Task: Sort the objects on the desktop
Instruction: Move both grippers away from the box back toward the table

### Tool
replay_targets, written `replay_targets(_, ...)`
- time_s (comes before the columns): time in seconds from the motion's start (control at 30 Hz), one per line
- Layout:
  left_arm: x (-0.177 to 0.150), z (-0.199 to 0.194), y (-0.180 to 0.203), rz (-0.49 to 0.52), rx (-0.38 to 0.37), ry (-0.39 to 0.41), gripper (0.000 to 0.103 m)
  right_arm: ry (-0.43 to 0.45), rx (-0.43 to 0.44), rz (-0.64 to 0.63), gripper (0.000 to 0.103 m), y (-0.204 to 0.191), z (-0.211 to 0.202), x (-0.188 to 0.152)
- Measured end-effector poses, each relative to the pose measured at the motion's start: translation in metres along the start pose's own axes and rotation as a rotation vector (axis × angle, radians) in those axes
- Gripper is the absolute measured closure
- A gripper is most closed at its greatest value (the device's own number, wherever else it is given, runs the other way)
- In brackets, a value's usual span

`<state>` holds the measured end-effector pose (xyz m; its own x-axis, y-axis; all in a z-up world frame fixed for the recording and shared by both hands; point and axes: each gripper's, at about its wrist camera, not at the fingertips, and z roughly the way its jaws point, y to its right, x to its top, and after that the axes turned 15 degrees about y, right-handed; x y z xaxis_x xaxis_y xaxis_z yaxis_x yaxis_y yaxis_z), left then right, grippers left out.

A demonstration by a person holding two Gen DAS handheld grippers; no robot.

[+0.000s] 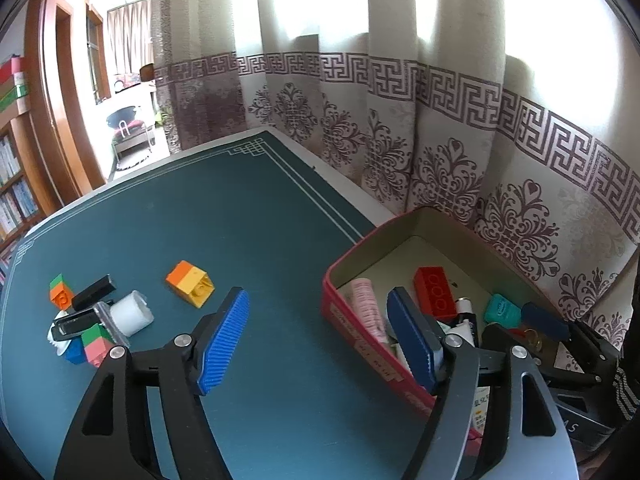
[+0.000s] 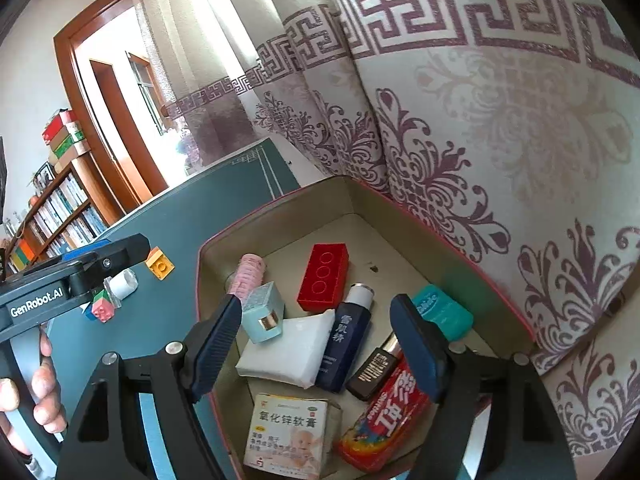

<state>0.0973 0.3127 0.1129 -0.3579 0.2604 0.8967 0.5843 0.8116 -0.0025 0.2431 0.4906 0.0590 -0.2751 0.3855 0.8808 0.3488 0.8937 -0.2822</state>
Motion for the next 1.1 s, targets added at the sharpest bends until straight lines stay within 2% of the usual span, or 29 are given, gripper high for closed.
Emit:
replay_targets(0.3, 0.004, -0.013, -0.027, -0.007, 0.041, 0.043, 0.027, 0.034, 0.028, -0.040, 0.022, -0.027, -0.004, 0.004)
replay_targets(0.4, 0.009, -0.021, -0.042, -0.001, 0.075, 0.067, 0.027, 0.051, 0.049, -0.050, 0.022, -0.040, -0.004, 0.007)
replay_targets(0.77, 0.029, -0.055, -0.124, 0.022, 0.248, 0.147, 0.025, 0.102, 0.150, -0.110, 0.021, -0.102, -0.003, 0.024)
replay_targets(0.83, 0.030, -0.059, -0.140, 0.006, 0.273, 0.152, 0.021, 0.110, 0.168, -0.124, 0.021, -0.114, -0.003, 0.026)
replay_targets(1.1, 0.024, -0.065, -0.193, -0.033, 0.344, 0.141, 0.021, 0.093, 0.220, -0.163, 0.021, -0.156, 0.010, 0.023)
